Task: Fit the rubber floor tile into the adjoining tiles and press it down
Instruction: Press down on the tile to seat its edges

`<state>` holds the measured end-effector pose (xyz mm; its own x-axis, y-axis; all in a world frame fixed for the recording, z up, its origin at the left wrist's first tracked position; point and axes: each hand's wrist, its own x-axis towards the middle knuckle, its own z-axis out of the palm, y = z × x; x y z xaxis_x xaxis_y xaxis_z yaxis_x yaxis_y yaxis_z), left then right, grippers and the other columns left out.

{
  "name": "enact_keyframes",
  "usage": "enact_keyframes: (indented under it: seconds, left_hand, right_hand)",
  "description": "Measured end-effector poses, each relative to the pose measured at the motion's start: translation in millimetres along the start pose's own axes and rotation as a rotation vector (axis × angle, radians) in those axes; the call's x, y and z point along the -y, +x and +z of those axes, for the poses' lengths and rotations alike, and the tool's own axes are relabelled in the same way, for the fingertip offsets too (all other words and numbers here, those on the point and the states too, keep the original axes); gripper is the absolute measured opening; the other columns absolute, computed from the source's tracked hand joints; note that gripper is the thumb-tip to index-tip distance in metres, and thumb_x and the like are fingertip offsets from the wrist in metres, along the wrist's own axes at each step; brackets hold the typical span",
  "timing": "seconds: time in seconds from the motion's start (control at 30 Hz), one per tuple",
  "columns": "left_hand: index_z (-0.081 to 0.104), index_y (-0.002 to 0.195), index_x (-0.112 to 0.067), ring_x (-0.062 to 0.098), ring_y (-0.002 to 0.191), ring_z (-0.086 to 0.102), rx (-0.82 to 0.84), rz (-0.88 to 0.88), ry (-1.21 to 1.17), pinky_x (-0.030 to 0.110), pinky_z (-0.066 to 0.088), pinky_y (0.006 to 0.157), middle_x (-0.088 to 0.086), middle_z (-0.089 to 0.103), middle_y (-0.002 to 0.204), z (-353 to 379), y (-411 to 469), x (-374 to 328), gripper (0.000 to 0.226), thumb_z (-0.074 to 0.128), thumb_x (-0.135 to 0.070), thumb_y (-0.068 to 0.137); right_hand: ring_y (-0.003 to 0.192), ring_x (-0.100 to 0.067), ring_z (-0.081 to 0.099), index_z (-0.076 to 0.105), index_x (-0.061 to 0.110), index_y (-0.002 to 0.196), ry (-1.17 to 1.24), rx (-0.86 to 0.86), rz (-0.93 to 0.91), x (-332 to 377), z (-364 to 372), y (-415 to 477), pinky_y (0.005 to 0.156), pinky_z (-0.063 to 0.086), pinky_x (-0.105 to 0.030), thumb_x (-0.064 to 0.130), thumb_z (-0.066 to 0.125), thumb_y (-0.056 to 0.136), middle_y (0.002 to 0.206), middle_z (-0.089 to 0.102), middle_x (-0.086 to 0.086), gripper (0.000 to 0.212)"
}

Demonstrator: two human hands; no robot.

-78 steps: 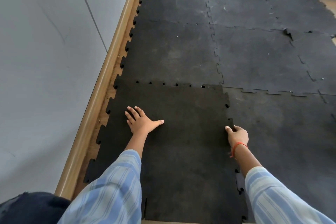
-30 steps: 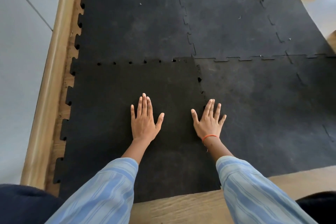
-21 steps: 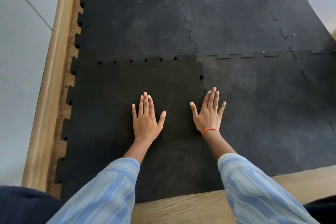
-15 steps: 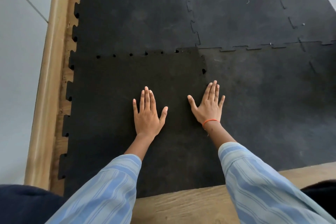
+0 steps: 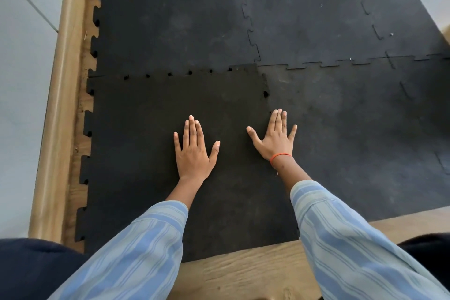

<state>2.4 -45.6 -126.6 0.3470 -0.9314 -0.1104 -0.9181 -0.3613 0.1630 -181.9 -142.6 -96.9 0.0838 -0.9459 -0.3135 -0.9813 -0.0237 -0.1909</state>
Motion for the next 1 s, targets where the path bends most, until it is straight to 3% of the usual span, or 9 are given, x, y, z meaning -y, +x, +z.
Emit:
enact_keyframes:
  seconds: [0.43, 0.77, 0.83, 0.9, 1.0]
  left_hand:
    - [0.013, 0.152, -0.003, 0.024, 0.149, 0.01, -0.008, -0.015, -0.009, 0.051, 0.011, 0.118, 0.012, 0.01, 0.161, 1, 0, -3, 0.082, 0.017, -0.06, 0.093]
    - [0.012, 0.152, -0.003, 0.024, 0.149, 0.009, -0.005, -0.013, -0.002, 0.051, 0.008, 0.118, 0.012, 0.009, 0.161, 1, 0, -3, 0.083, 0.016, -0.061, 0.093]
    - [0.011, 0.152, -0.003, 0.024, 0.149, 0.009, -0.01, -0.012, 0.008, 0.051, 0.008, 0.118, 0.012, 0.009, 0.161, 2, 0, -2, 0.083, 0.014, -0.061, 0.093]
    - [0.011, 0.152, -0.003, 0.024, 0.149, 0.008, -0.009, -0.012, 0.011, 0.051, 0.008, 0.118, 0.012, 0.009, 0.161, 1, 0, -3, 0.083, 0.013, -0.061, 0.093]
    - [0.011, 0.152, -0.003, 0.024, 0.149, 0.008, -0.011, -0.013, -0.008, 0.051, 0.008, 0.118, 0.012, 0.009, 0.161, 1, -1, -3, 0.082, 0.017, -0.061, 0.095]
  right_hand:
    - [0.146, -0.019, -0.018, -0.011, 0.005, 0.149, -0.045, -0.008, -0.076, -9, 9, 2, 0.118, -0.009, -0.051, 0.079, 0.021, 0.08, 0.16, -0.016, -0.008, 0.106]
    - [0.146, -0.018, -0.019, -0.01, 0.008, 0.15, -0.096, 0.089, -0.088, -11, -5, 2, 0.116, -0.01, -0.053, 0.091, 0.024, 0.066, 0.159, -0.018, -0.004, 0.122]
    - [0.146, -0.016, -0.02, -0.009, 0.01, 0.15, -0.062, 0.132, -0.089, -12, -7, 8, 0.114, -0.013, -0.052, 0.088, 0.023, 0.071, 0.159, -0.019, -0.001, 0.116]
    - [0.147, -0.013, -0.015, 0.002, 0.014, 0.151, 0.187, 0.199, -0.04, -12, -23, 15, 0.114, -0.014, -0.051, 0.073, 0.021, 0.085, 0.161, -0.012, 0.001, 0.091]
    - [0.148, -0.016, -0.002, 0.023, 0.018, 0.149, 0.574, 0.086, 0.041, -22, -33, 15, 0.119, -0.006, -0.048, 0.042, 0.018, 0.101, 0.162, 0.007, -0.004, 0.055]
